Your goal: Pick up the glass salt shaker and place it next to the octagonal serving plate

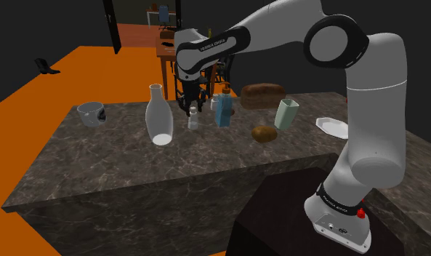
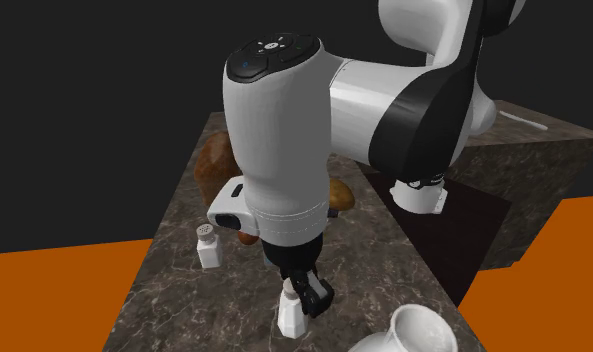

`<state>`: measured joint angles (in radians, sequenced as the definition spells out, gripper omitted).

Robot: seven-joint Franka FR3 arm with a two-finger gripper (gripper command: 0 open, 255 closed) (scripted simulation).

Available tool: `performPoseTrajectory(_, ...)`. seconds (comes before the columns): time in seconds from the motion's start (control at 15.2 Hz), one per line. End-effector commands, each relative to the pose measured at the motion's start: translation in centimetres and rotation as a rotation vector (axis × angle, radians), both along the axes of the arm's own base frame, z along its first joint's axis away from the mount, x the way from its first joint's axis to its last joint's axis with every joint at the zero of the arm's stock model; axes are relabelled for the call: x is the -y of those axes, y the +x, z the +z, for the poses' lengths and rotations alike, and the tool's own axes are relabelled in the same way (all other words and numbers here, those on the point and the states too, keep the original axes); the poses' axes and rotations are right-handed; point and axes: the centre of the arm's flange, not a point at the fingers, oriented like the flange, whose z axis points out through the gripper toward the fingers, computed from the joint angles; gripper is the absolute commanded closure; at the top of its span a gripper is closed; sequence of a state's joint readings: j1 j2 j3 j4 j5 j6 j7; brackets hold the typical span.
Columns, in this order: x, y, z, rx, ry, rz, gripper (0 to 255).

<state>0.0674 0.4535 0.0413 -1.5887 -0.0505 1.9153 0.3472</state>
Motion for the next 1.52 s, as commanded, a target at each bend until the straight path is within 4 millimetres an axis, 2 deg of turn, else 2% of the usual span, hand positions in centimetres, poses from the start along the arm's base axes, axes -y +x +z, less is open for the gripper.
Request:
performPoseTrajectory(0.0, 0.0, 0.0, 0.0, 0.000, 0.000, 0.000, 255)
performPoseTrajectory(0.53, 0.0, 0.0, 0.0, 0.000, 0.000, 0.000, 255)
performPoseTrajectory(1.45, 0.0, 0.0, 7.4, 0.000, 0.000, 0.000, 255)
